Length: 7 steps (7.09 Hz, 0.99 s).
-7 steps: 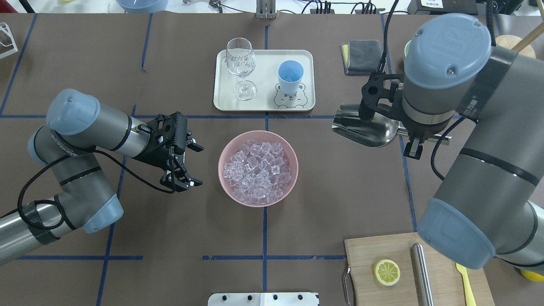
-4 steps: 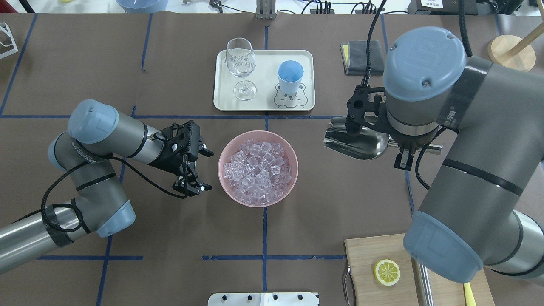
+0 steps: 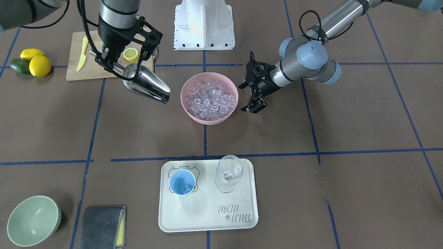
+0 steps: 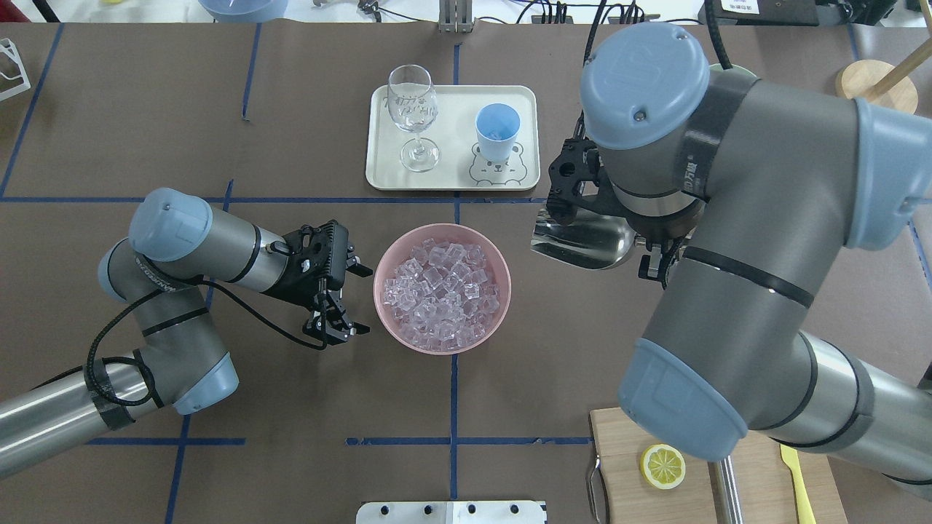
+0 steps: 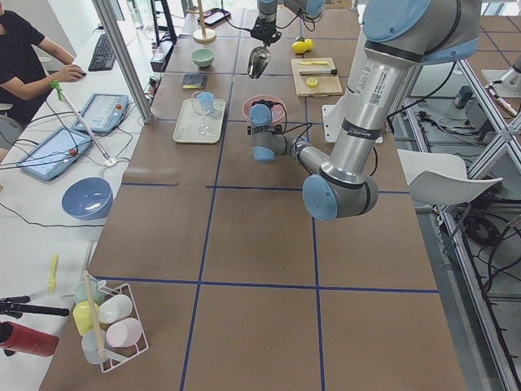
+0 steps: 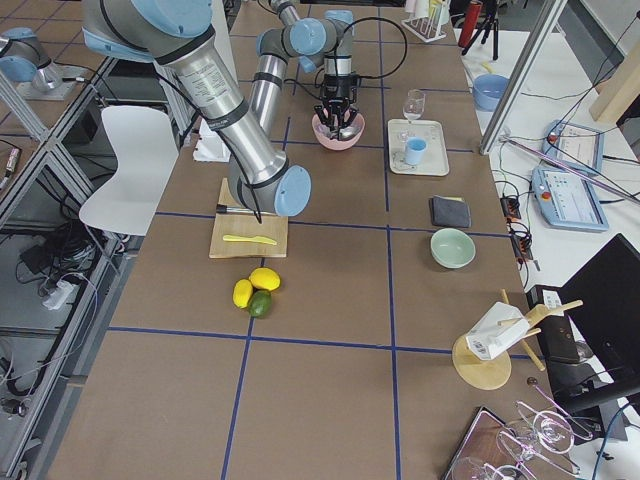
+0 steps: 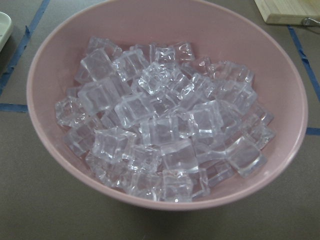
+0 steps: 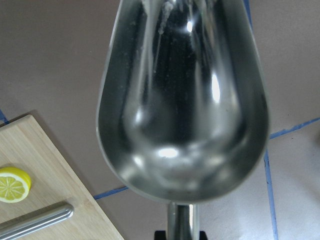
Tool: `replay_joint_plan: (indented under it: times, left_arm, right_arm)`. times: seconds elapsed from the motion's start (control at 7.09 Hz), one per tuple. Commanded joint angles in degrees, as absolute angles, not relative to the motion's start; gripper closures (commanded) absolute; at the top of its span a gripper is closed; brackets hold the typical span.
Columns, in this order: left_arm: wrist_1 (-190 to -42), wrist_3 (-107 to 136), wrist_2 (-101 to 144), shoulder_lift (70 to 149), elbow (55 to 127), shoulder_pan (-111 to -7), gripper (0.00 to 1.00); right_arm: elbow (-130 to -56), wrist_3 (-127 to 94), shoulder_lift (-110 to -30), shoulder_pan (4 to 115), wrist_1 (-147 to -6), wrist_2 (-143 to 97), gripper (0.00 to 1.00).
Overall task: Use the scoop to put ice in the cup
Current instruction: 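Carry the scoop over the pink bowl with the right gripper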
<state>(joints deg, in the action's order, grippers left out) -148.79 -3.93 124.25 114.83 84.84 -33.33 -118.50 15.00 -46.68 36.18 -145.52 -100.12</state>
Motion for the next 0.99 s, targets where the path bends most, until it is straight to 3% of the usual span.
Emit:
replay_joint_plan:
  times: [0.0,0.28,0.85]
  left_arm:
    - [-149.06,-3.61,124.1,115.57,84.73,-33.22,0.0]
    - [-148.89,-3.52,124.1,115.75,84.64,-33.13,0.0]
    - [-148.8,-3.52,124.1,115.75,84.55,-33.13,0.0]
  right_arm:
    - [-116.03,17.13,-45.01,35.95,-146.25,-99.84,1.0]
    - [-111.64,18.97,-39.57,35.16,-149.92,-98.71,1.0]
    - [-106.02,22.41,-36.66,28.66,-151.61,-90.37,1.0]
